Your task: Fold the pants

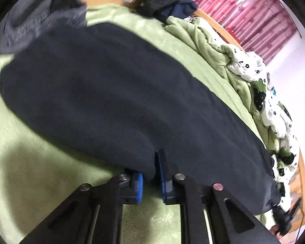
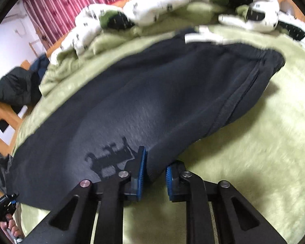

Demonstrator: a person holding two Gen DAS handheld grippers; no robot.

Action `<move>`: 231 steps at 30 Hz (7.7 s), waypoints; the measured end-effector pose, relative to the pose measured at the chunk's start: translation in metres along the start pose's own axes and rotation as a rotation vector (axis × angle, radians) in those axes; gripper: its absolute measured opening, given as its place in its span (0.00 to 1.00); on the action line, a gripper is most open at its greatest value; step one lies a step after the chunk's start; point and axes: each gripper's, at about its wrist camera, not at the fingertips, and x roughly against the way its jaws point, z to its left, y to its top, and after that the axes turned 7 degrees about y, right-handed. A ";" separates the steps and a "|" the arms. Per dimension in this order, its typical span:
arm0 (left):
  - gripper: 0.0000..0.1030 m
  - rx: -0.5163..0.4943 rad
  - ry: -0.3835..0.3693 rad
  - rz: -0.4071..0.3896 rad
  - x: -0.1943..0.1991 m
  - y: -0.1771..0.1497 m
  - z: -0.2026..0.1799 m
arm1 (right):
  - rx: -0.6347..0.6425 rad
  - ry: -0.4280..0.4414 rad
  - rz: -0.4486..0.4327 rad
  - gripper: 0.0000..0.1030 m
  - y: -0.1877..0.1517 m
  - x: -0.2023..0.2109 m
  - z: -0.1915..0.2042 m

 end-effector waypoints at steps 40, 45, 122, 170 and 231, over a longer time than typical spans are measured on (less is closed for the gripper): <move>0.69 -0.288 0.136 -0.083 -0.020 0.060 -0.094 | 0.290 -0.086 -0.043 0.61 0.072 -0.044 0.067; 0.69 -0.259 0.184 -0.037 -0.008 0.022 -0.069 | 0.239 -0.085 -0.017 0.61 0.042 -0.011 0.032; 0.55 -0.366 0.108 -0.102 0.127 -0.104 -0.034 | -0.336 0.075 -0.260 0.26 0.011 0.148 -0.237; 0.61 -0.280 -0.029 -0.108 0.080 0.022 0.002 | 0.250 -0.010 -0.004 0.52 -0.098 0.102 0.090; 0.32 0.018 0.150 -0.094 0.066 -0.017 0.122 | 0.215 -0.006 0.021 0.52 -0.146 0.121 0.093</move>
